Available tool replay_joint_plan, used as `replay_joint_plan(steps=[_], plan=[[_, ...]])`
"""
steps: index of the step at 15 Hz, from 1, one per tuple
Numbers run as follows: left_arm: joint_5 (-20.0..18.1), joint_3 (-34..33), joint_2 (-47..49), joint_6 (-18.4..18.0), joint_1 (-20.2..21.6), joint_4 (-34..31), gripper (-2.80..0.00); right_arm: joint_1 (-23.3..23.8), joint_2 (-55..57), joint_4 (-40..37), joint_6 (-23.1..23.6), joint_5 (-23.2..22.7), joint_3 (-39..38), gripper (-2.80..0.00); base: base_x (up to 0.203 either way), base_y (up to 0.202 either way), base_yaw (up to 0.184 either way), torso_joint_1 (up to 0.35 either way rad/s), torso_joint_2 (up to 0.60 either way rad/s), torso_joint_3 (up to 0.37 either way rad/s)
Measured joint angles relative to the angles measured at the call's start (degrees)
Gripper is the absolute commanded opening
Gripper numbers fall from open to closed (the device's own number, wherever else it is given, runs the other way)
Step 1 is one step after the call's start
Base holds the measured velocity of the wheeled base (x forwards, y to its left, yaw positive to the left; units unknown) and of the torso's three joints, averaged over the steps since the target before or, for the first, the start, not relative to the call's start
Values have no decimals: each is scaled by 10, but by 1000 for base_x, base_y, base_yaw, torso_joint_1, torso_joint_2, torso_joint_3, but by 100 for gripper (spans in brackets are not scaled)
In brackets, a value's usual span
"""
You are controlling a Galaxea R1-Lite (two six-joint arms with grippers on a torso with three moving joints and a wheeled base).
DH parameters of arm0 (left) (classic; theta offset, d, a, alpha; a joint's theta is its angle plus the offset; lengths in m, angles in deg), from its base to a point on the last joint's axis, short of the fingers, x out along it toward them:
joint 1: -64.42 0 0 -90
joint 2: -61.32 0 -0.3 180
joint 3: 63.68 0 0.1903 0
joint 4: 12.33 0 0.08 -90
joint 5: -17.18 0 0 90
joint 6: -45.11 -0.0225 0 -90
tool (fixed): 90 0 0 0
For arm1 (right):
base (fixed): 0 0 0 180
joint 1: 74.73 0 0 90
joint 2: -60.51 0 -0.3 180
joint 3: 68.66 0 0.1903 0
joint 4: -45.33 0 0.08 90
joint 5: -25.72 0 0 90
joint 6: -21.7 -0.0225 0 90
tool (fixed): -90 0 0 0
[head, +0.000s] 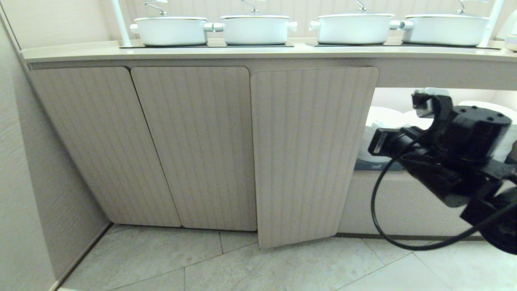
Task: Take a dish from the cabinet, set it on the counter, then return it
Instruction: Close the cabinet door
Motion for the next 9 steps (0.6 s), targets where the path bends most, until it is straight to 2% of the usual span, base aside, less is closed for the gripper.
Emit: replay_joint_plan(steps=[9], plan=[[0,0,0,0,0,0,-280,20,-297,-77,24,-7,-297,-280,0,0,0,0,0,0]])
